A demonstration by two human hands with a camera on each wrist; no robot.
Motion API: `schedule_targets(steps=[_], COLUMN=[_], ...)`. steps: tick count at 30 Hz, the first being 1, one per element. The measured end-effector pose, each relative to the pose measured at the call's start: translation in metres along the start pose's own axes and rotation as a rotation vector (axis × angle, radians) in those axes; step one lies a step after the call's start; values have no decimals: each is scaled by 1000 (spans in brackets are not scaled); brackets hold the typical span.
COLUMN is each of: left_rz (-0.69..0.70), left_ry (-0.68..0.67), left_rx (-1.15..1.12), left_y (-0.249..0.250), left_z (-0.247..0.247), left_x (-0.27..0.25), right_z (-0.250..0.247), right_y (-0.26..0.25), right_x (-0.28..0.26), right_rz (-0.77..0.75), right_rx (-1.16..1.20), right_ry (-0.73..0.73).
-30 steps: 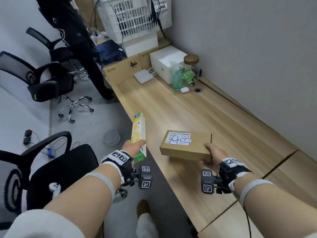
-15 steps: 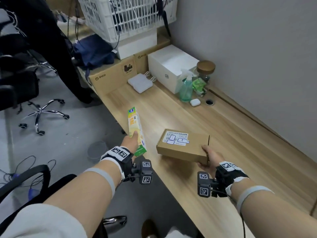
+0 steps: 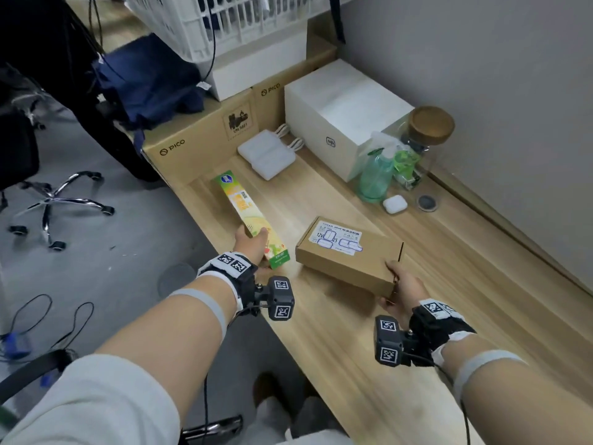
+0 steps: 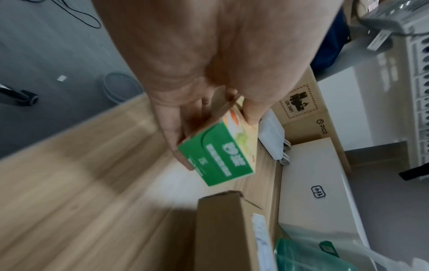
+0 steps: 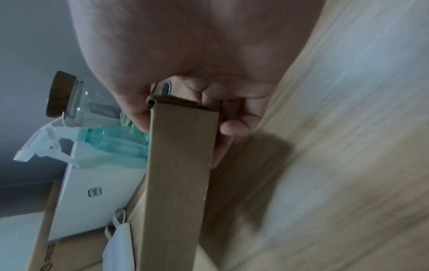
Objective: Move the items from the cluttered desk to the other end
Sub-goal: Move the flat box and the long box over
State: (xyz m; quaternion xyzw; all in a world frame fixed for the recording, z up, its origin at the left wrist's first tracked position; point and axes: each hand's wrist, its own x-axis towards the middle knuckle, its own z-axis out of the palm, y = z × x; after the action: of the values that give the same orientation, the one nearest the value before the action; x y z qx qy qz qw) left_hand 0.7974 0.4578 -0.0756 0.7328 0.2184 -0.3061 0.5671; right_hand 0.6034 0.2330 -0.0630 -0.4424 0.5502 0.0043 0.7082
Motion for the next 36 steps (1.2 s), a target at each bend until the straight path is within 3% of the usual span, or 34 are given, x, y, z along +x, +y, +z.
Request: schedule_targets(steps=[5, 11, 19, 27, 30, 32, 36], left_rz=[-29, 23, -32, 13, -79, -165, -317], left_ry=[-52, -93, -186, -108, -70, -185, -587], left_rx=[-38, 34, -45, 89, -76, -155, -228], left_y=[16, 38, 37, 46, 52, 48, 40], left_z=[8, 14, 21, 12, -11, -29, -70], left_x=[55, 72, 100, 100, 89, 70, 42], right_z=[17, 38, 61, 86, 106, 128, 180], right_y=[-11, -16, -21, -19, -19, -17, -12], right_x=[14, 13, 16, 12, 9, 6, 0], right_rz=[-31, -43, -79, -60, -50, -37, 7], right_rx=[118, 217, 268, 276, 225, 176, 88], right_ry=[46, 75, 56, -19, -90, -156, -296])
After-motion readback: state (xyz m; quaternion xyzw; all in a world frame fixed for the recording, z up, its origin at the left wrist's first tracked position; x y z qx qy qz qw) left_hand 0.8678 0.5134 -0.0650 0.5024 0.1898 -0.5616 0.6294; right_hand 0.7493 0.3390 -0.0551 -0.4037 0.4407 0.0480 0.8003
